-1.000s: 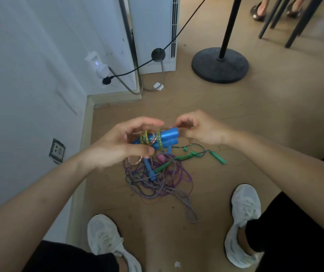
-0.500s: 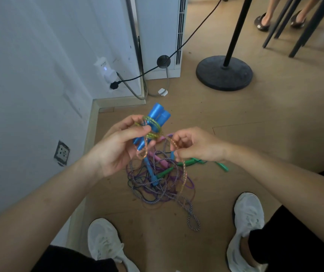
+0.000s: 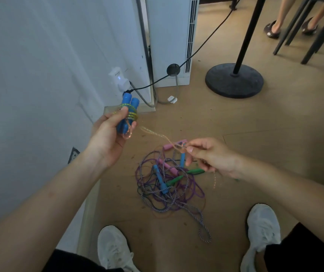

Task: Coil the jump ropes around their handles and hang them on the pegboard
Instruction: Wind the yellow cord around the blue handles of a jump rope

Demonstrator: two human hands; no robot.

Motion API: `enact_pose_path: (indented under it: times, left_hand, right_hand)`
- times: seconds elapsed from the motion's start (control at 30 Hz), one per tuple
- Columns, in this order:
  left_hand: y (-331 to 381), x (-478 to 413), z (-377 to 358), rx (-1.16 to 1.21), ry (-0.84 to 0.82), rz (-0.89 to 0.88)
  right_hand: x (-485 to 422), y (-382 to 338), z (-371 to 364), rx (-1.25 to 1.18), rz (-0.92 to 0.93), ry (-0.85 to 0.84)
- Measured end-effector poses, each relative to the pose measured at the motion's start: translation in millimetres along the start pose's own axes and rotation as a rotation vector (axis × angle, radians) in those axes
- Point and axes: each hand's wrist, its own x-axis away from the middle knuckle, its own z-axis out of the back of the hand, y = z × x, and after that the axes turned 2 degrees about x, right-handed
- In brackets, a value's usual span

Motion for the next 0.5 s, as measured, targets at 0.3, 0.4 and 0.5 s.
enact_pose_path:
  times: [0.3, 0.4, 0.5]
  left_hand:
    - [-2.3, -11.7, 12.5, -0.071, 0.128, -0.073]
    - [0.7, -14.9, 17.9, -0.083, 0.161, -0.09]
    - [12.6, -20.1, 26.0, -0.061, 0.194, -0.105]
  right_hand:
    - [-4.6, -4.7, -5.7, 0.229, 0.131, 0.206]
    - [-3.2, -5.3, -1.2, 0.107, 0.082, 0.276]
    - [-0.5, -7.7, 5.2, 0.076, 0.02, 0.356]
